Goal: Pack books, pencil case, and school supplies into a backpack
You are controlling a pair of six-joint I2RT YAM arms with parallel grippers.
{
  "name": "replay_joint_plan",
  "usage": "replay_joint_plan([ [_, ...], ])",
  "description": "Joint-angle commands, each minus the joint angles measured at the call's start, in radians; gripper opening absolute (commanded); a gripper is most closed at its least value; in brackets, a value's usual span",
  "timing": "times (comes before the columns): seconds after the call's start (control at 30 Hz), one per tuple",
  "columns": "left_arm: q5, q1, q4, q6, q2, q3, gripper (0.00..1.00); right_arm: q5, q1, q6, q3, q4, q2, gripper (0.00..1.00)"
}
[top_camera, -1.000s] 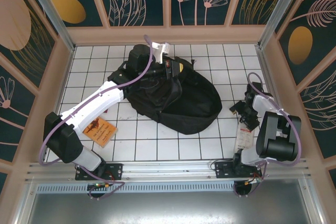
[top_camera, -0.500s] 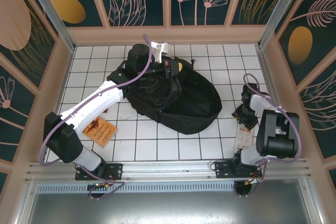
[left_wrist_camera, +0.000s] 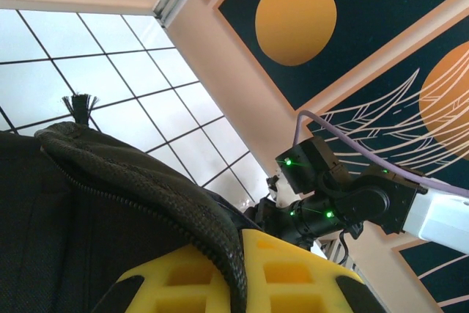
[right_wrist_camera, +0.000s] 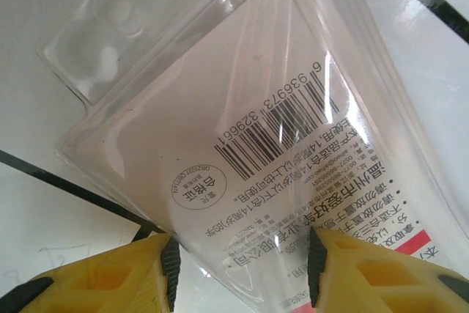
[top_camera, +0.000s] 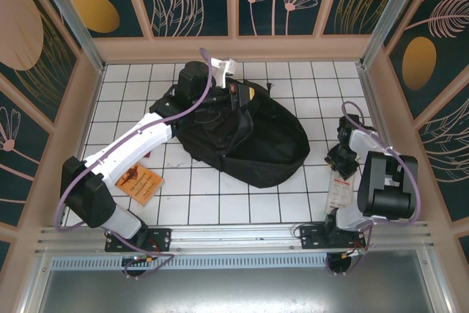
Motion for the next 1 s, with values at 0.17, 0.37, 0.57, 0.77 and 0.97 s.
replay_joint_plan([
  [0.17,0.014,0.013,0.064,0.025,-0.036,0.026,0.00,-0.203,0.086,-0.140,0.058,0.116,0.070,0.72],
  [0.37,0.018,0.018,0.062,0.026,-0.038,0.029,0.00,-0.107,0.084,-0.239,0.047,0.085,0.035,0.89],
  [0.57,0.028,0.019,0.065,0.026,-0.048,0.028,0.00,0.119,0.099,-0.241,0.130,0.022,0.060,0.94],
  [0.77,0.021,0.020,0.061,0.033,-0.066,0.025,0.00,0.031,-0.003,-0.251,0.048,0.110,-0.123,0.94],
  [0.97,0.028,0.020,0.065,0.027,-0.076,0.025,0.00,-0.100,-0.245,-0.169,0.022,0.090,-0.090,0.96],
])
